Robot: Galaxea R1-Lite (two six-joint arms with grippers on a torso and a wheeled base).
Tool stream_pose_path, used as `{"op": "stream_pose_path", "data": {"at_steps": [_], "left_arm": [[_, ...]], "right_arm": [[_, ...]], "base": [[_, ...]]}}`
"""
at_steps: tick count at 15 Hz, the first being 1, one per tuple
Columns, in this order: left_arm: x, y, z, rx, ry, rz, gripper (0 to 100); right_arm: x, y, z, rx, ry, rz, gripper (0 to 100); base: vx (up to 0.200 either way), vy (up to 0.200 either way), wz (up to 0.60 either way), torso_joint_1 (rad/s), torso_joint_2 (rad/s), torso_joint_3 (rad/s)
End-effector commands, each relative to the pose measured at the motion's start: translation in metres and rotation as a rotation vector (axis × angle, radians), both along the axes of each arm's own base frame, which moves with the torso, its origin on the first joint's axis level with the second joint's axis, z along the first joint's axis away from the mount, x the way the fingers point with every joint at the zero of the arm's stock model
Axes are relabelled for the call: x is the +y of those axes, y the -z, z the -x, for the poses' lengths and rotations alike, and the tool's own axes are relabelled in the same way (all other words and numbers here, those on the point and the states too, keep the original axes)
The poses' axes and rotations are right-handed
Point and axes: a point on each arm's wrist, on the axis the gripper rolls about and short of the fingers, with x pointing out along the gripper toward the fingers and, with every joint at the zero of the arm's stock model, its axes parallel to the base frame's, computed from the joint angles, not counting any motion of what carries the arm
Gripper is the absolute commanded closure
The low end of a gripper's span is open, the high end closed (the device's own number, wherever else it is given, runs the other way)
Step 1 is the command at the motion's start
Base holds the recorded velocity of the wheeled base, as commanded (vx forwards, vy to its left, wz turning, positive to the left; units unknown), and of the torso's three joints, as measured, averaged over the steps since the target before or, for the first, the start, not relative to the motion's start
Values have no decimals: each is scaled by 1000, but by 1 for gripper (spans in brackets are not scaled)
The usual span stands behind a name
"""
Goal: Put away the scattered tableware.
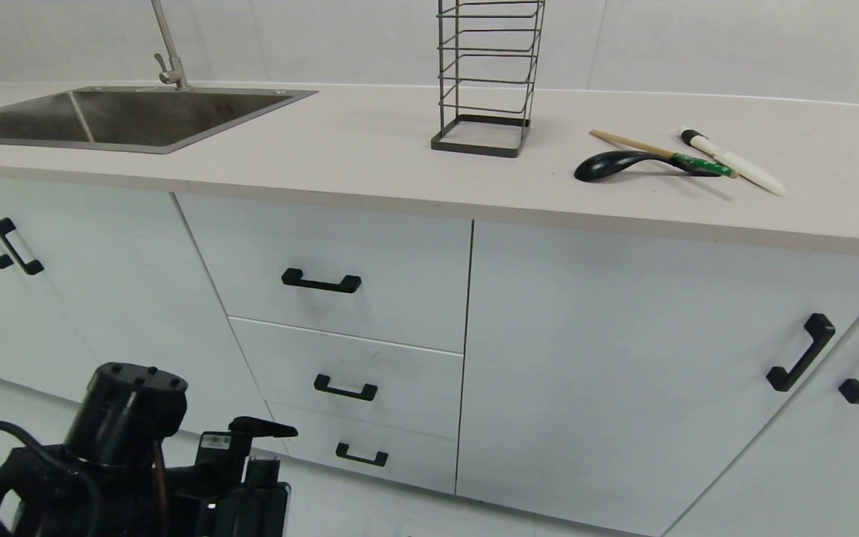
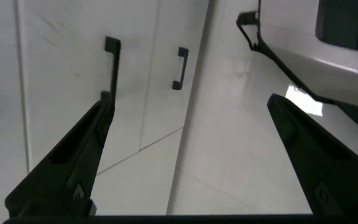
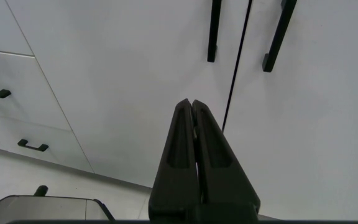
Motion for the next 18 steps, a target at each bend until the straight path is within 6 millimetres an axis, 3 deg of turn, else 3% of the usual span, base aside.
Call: {"op": "stream_pose_path", "data": {"at_steps": [1, 5, 11, 18], "left_arm": [[-3, 22, -6, 88, -5, -51, 0], [-6, 35, -17, 69, -53, -103, 0], [-15, 74, -58, -6, -126, -40, 0], [-4, 78, -99, -104, -150, -14, 0]], "right_arm": [[0, 0, 0, 0, -1, 0, 100], [0, 0, 0, 0, -1, 0, 100], [0, 0, 0, 0, -1, 0, 100], [0, 0, 0, 0, -1, 0, 100]], "base": [[0, 0, 0, 0, 0, 0], [0, 0, 0, 0, 0, 0], [0, 0, 0, 0, 0, 0], [0, 0, 0, 0, 0, 0]]}}
